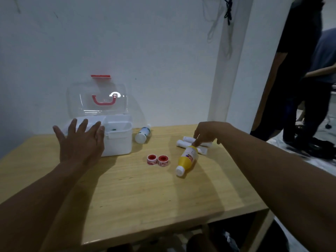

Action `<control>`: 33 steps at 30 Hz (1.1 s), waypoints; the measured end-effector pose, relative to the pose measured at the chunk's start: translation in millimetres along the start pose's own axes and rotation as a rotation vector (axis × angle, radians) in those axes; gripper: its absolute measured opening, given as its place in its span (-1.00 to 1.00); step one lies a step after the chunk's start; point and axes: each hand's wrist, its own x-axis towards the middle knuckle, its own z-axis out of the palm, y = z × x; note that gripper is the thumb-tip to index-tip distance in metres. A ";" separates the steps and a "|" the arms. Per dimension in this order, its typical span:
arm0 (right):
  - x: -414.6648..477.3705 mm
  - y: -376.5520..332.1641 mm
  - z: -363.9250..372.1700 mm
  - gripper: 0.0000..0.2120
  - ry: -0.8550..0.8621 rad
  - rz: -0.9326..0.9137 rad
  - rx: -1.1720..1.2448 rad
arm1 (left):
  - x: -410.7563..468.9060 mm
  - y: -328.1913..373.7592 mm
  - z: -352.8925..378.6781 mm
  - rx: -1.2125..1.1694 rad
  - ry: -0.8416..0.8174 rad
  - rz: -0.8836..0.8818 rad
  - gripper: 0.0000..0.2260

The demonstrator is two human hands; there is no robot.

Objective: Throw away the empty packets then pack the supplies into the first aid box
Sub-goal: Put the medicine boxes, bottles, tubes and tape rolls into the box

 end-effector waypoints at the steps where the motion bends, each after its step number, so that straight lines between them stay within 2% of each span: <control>1: -0.7 0.6 0.9 -0.49 0.009 -0.017 -0.012 | 0.2 0.2 0.2 -0.001 -0.002 -0.005 -0.38; 5: 3.6 0.3 8.3 -0.53 0.068 -0.054 -0.087 | -0.3 0.3 0.6 -0.010 -0.001 -0.021 -0.38; 10: 9.5 6.8 10.5 -0.50 0.037 -0.101 -0.069 | 0.2 0.7 0.6 -0.002 -0.008 -0.024 -0.39; 18: 21.1 3.3 1.3 -0.56 0.192 -0.121 0.027 | -0.4 2.3 -2.3 -0.061 0.007 -0.065 -0.44; 23: 10.7 -41.7 -49.2 -0.55 0.321 -0.302 0.106 | 2.9 -1.6 -7.8 -0.163 0.106 -0.139 -0.51; 26: 5.8 -83.1 -73.6 -0.55 0.340 -0.419 0.126 | 6.0 -13.5 -7.8 -0.148 0.033 -0.186 -0.47; 29: 2.6 -123.3 -90.8 -0.56 0.324 -0.498 0.102 | 6.3 -22.4 -4.0 -0.123 -0.063 -0.191 -0.47; 33: 10.1 -167.3 -101.5 -0.56 0.216 -0.496 -0.031 | 6.5 -22.9 -4.6 -0.133 -0.087 -0.183 -0.50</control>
